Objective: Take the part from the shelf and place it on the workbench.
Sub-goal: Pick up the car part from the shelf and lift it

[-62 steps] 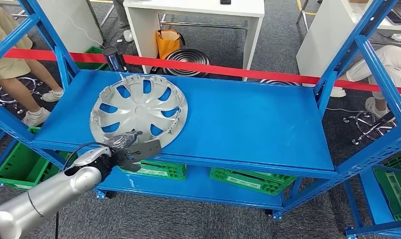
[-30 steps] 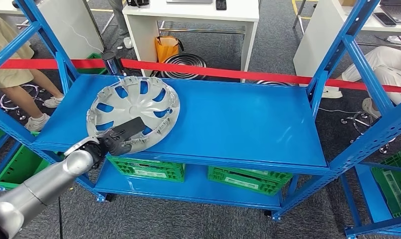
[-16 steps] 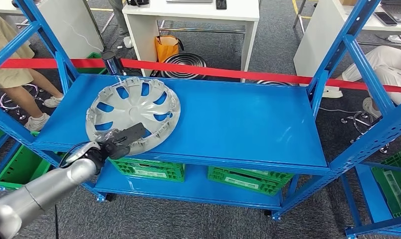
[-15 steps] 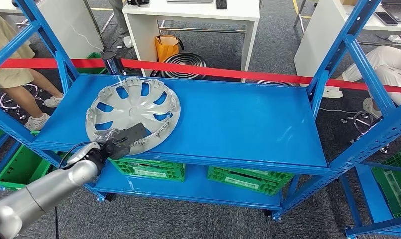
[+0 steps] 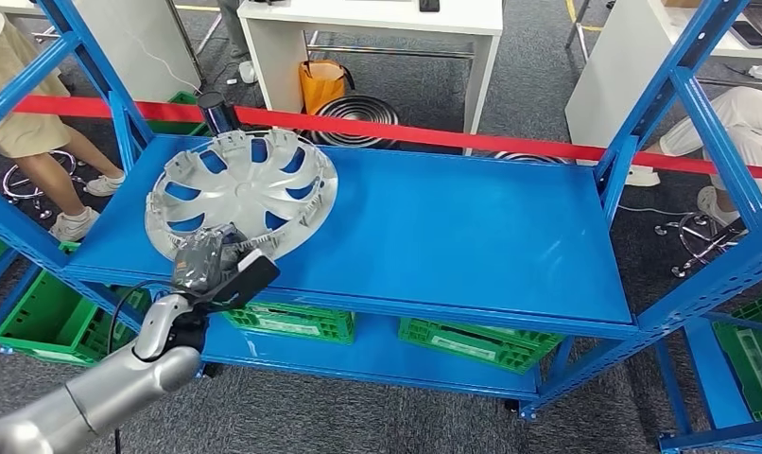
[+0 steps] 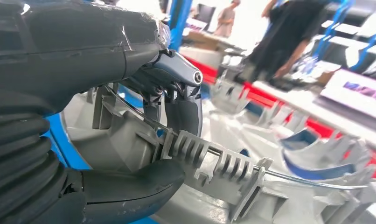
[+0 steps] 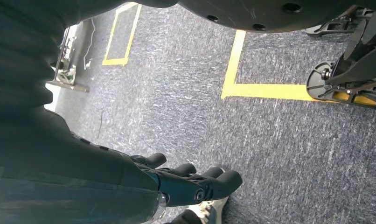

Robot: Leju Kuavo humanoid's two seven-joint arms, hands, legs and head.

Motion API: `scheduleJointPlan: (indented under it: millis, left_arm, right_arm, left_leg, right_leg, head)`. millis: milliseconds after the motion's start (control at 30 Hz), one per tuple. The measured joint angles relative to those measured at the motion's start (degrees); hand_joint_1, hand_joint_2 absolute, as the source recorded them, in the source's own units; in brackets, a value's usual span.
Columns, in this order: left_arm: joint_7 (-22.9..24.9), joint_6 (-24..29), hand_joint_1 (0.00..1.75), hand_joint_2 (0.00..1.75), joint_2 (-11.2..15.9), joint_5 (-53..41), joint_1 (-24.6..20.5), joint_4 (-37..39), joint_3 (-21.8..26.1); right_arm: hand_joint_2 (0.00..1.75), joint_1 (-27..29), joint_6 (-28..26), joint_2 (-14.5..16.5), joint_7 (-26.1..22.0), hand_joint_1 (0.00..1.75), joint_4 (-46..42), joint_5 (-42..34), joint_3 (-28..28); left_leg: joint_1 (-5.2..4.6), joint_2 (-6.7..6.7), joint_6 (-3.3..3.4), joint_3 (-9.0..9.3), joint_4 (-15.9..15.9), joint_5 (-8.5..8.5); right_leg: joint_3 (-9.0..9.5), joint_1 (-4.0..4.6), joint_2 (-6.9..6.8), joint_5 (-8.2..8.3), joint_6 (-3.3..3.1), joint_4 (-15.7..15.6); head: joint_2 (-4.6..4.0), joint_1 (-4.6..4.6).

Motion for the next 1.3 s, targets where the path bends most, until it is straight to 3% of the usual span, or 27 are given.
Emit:
scheduleJointPlan:
  millis: [533,733,900,1133,1300]
  left_arm:
    - [-21.69,1.2,1.75,1.75,-9.33,0.34,8.36,-4.44,13.25]
    - [-23.85,1.2,1.75,1.75,-11.81,2.39,9.48,-5.72,16.57]
    - [-30.36,1.2,1.75,1.75,-13.65,13.64,10.26,-6.57,18.82]
    - [-44.37,0.75,1.75,1.75,-15.63,41.87,11.16,-8.22,21.27]
    - [-47.79,0.52,1.75,1.75,-16.2,46.75,11.92,-10.44,22.38]
  right_arm:
    - [1.75,0.11,-0.2,0.02,-0.59,0.0,0.0,0.33,-0.01]
    - [1.75,0.11,-0.2,0.02,-0.59,0.0,0.0,0.31,-0.01]
    - [1.75,0.11,-0.21,0.02,-0.64,0.0,0.0,0.31,-0.01]
    - [1.75,0.15,-0.38,0.07,-0.93,0.0,0.0,0.26,0.0]
    - [1.75,0.22,-0.38,0.05,-1.07,0.0,0.0,0.05,-0.01]
  left_leg:
    - [0.0,0.28,0.21,-0.17,0.01,-0.13]
    - [0.01,0.43,0.24,-0.17,0.0,-0.15]
    - [0.02,0.46,0.25,-0.18,0.0,-0.15]
    - [0.03,0.61,0.27,-0.17,0.0,-0.17]
    - [0.03,0.61,0.27,-0.18,0.0,-0.17]
  right_leg:
    - [0.0,-0.01,0.03,0.01,0.02,-0.25]
    - [0.0,-0.01,0.02,0.01,0.02,-0.26]
    - [0.0,0.0,0.02,0.01,0.02,-0.26]
    - [0.0,0.0,0.04,0.01,0.03,-0.26]
    - [0.0,0.0,0.04,0.01,0.03,-0.26]
  head:
    - [0.0,0.01]
    - [0.0,0.0]
    - [0.0,0.0]
    - [0.0,0.0]
    - [0.0,0.0]
